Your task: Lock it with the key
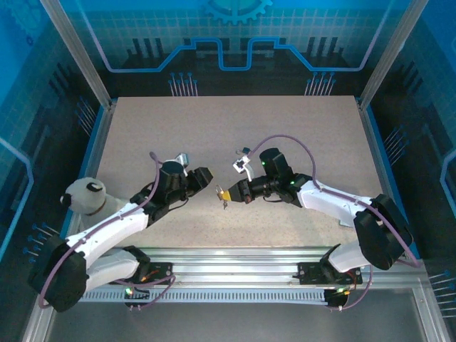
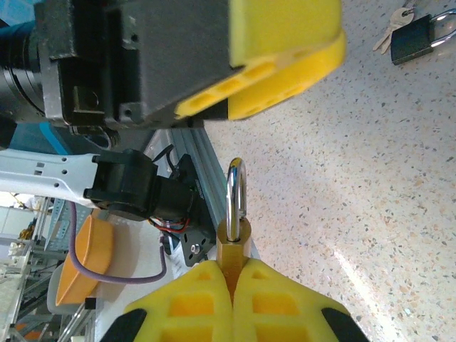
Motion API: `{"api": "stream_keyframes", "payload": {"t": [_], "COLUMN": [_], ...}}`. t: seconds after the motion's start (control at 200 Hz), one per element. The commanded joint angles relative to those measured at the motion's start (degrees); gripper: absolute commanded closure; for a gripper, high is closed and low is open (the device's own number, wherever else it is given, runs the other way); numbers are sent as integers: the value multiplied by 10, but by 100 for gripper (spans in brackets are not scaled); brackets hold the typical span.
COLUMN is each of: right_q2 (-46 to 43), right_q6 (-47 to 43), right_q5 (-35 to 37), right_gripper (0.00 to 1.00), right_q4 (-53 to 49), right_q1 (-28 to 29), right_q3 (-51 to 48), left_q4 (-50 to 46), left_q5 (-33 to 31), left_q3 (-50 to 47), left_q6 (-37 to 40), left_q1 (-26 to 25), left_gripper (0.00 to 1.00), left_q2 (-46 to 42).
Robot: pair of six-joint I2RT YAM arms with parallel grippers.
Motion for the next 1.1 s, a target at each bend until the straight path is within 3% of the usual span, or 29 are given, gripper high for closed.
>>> {"api": "stream_keyframes", "payload": {"t": [0.0,0.17,0.35,0.525,0.901,1.096], "right_q2": [-9,-5,-5,5,10,15], "right_q6": [-16,-24,-26,-23,-16,-18], "right_q5": [-23,-36,-49,-64,-88,-99], "right_gripper": [100,100,100,100,100,100], "right_q4": [16,8,7,7,22,21], "right_q1": [8,15,17,17,19,22], "right_q3": [-1,6,8,11,10,13], "left_q4": [-18,17,-1,-18,33,55], "left_q5": [37,134,208,253,324,338], "left_q3": [-3,10,19,-2,-52,-70], "left_q6": [12,39,90,118,109,104], "left_q1": [10,12,15,43,45,45], "left_gripper": [49,34,32,33,39,50], "left_q2": [-25,-18,-14,-38,-86,-95]}}
